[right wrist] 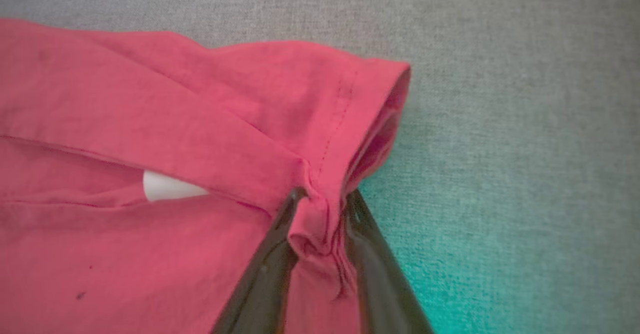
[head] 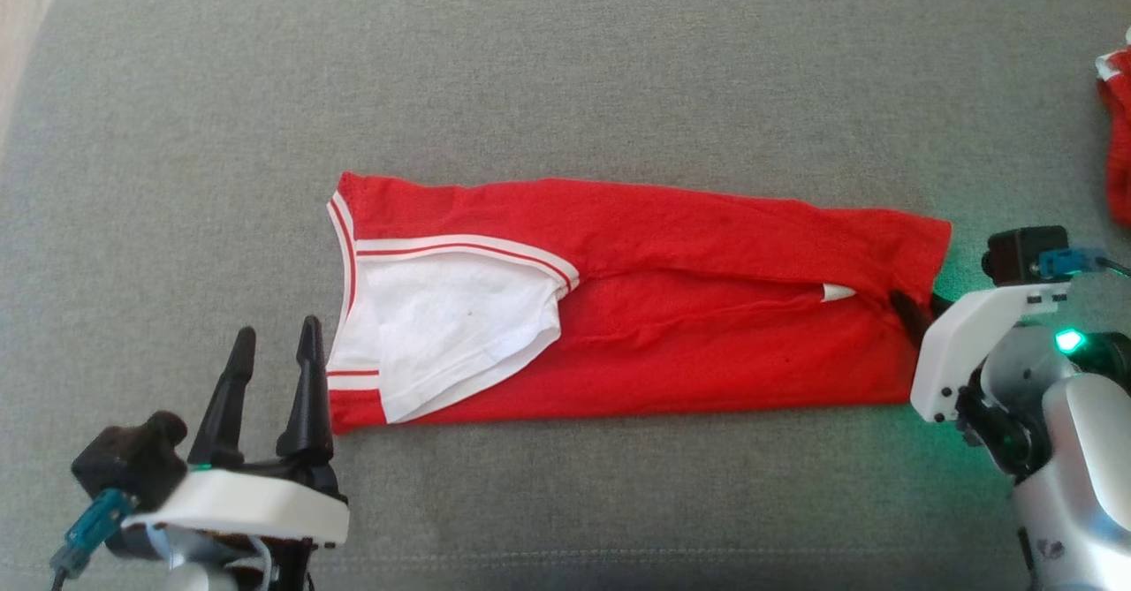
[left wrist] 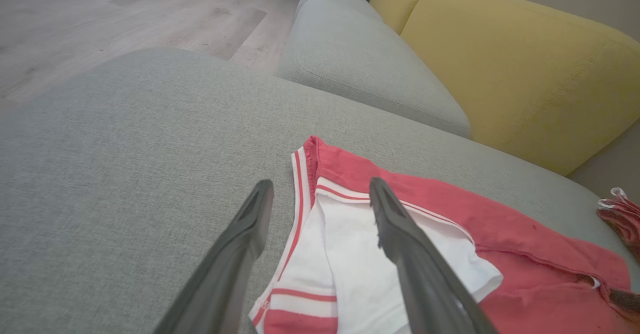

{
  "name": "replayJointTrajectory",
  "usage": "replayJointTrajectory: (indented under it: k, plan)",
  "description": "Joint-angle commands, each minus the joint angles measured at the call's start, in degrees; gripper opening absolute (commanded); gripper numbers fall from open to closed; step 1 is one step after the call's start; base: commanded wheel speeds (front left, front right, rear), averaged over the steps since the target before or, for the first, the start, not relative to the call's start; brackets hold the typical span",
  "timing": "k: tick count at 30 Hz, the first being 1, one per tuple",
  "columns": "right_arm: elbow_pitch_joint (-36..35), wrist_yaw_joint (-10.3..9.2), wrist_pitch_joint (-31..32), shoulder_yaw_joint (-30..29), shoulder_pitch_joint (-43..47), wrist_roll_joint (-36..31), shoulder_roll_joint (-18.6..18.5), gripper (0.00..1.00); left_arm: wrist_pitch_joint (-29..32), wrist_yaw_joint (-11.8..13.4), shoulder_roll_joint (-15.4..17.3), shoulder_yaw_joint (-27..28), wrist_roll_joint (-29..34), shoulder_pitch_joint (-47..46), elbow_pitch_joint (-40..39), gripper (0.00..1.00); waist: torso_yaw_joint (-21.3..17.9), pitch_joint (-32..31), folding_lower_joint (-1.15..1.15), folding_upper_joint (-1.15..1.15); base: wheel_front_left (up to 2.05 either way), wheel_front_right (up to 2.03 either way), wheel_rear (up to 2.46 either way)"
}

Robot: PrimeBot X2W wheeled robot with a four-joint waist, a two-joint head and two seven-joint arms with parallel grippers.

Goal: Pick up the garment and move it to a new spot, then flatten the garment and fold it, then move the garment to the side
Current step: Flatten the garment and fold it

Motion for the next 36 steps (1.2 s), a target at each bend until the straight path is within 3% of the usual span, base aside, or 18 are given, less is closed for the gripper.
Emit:
replayJointTrajectory:
  k: [1,3,6,13,21,29,36]
  plan:
    - [0.0,-0.05,0.3,1.4,-1.1,0.2,0.1,0.28,-0.7,0.2,0.7,1.7,0.5,-2.5,-1.4,1.00,-0.1,0.0,0.00,0.00,0.00,0.00,0.00]
    - [0.2,-0.05,-0.1,1.5,-1.4,0.3,0.2,0.24,-0.7,0.3,0.7,1.7,0.5,-2.5,-1.4,1.00,-0.1,0.0,0.00,0.00,0.00,0.00,0.00]
    - [0.3,-0.05,-1.6,1.4,-2.3,0.7,0.2,0.00,-0.5,0.5,1.0,1.6,0.7,-2.6,-1.4,1.00,-0.4,-0.1,0.00,0.00,0.00,0.00,0.00]
    - [-2.9,-0.05,-4.8,-0.6,-2.6,2.1,-2.7,0.00,-0.3,1.2,1.4,1.5,1.1,-2.2,-1.9,1.00,-1.9,-1.1,0.00,0.00,0.00,0.00,0.00]
    - [-11.5,-0.05,-3.1,-4.0,1.0,4.1,-5.8,0.00,0.2,1.6,1.8,1.2,1.2,-1.4,-2.4,1.00,-4.6,-2.3,0.00,0.00,0.00,0.00,0.00]
    - [-22.2,-0.05,0.4,0.6,4.9,9.5,-3.0,0.00,0.9,1.8,2.3,0.6,1.4,-1.3,-2.7,1.00,-5.9,-3.2,0.00,0.00,0.00,0.00,0.00]
    - [-26.3,-0.05,0.7,8.6,4.6,15.7,0.0,0.00,1.3,1.7,2.3,-0.3,1.5,-1.5,-2.7,1.00,-3.7,-3.9,0.00,0.00,0.00,0.00,0.00]
